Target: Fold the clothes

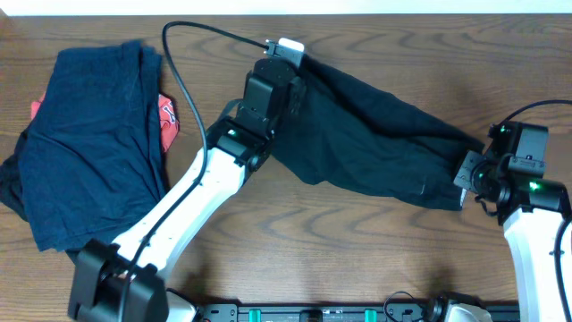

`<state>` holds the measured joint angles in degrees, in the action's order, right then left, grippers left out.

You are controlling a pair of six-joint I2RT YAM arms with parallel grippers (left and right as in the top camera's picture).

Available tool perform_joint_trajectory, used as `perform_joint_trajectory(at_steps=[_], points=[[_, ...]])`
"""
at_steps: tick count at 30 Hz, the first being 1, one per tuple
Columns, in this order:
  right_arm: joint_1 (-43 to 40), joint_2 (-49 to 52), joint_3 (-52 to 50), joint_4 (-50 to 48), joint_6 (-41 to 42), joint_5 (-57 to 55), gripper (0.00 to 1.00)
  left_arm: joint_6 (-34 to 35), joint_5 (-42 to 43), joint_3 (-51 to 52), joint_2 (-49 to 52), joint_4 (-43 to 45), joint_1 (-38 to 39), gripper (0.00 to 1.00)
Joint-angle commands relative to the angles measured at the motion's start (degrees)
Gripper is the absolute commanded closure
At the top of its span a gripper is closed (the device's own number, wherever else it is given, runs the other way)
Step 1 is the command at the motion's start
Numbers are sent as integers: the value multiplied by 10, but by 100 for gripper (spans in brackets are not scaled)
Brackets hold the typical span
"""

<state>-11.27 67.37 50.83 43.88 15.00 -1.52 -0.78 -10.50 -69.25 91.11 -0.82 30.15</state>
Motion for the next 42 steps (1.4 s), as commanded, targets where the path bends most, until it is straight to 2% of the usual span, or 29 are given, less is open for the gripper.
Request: perform_joint_trajectory(at_steps=[1,17,27,28,29,30,31,32,34,35,39,42], points=[[-23,11,-1,-27,12,-15,99,-7,-5,-12,20,56,-3,94],[-38,96,-3,-113,18,-48,99,-7,-5,-12,147,240,-3,94],[-39,163,-3,-192,39,-51,99,-23,-5,-12,166,254,-3,94],[-39,167,-3,-200,40,-52,99,-22,-5,-12,166,254,-3,86],[-40,171,-3,-208,42,-52,99,-22,-5,-12,166,253,-3,65],[-41,173,-3,-214,44,-52,90,-22,-5,-12,166,252,-3,41],[-43,174,-3,-221,45,-52,72,-22,-5,-12,166,252,-3,11],[-45,175,-3,-227,45,-52,52,-22,-5,-12,166,251,-3,2],[-50,175,-3,-245,45,-51,27,-22,-5,-12,166,240,-3,2],[-51,175,-3,-252,45,-51,22,-22,-5,-12,164,229,-3,2],[-52,173,-2,-280,35,-20,24,-22,-5,-12,143,140,-4,2],[-52,163,-2,-307,-7,77,30,-21,-5,-12,120,82,-3,2]])
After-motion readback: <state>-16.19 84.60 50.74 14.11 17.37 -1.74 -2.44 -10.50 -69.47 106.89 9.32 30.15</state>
